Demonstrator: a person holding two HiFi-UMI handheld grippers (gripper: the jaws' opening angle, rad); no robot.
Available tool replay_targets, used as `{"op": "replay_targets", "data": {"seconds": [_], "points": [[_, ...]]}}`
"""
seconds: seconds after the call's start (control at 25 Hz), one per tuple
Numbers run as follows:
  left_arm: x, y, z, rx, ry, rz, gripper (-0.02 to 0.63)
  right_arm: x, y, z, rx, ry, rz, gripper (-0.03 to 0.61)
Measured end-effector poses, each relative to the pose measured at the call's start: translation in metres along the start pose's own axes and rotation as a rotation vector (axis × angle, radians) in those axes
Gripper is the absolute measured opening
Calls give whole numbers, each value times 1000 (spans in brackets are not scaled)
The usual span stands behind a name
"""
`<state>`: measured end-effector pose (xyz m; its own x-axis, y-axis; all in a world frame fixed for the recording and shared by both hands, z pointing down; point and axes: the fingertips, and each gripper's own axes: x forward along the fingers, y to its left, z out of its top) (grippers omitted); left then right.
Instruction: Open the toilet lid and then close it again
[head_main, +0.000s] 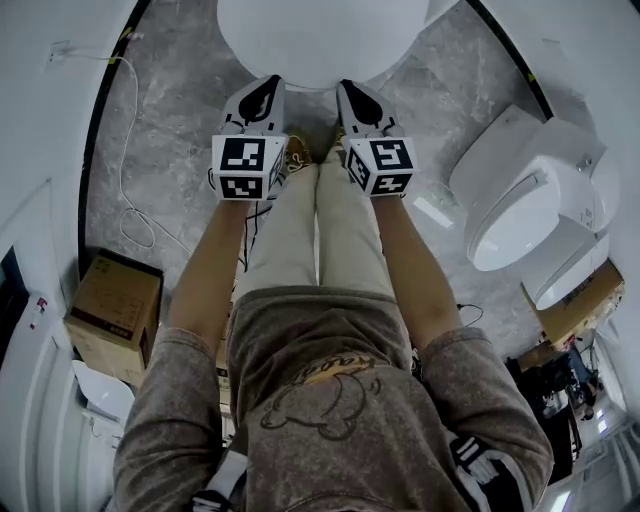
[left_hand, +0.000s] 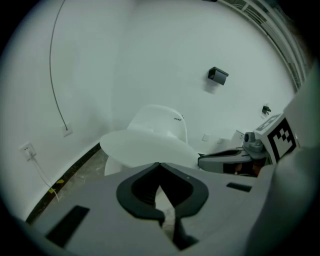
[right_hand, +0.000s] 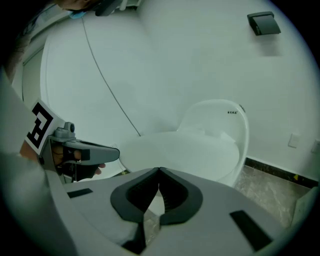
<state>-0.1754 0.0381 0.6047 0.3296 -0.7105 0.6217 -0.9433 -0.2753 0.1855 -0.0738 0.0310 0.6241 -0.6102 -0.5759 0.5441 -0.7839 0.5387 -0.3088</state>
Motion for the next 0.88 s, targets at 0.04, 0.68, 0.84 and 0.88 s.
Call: {"op": "replay_targets", "data": {"seconds": [0.04, 0.68, 0.84, 0.88], "points": [[3, 3, -11, -4, 16, 3, 8, 6, 0, -9, -1, 17, 0, 26], [63, 32, -134, -85, 186, -25, 8, 63, -11, -111, -13, 197, -9, 26], [74, 37, -149, -88, 219, -20, 9, 73, -13, -125, -14, 230, -9, 26], [76, 38, -152, -94, 226, -18, 9, 74, -14, -128, -12, 238, -9, 26]]}}
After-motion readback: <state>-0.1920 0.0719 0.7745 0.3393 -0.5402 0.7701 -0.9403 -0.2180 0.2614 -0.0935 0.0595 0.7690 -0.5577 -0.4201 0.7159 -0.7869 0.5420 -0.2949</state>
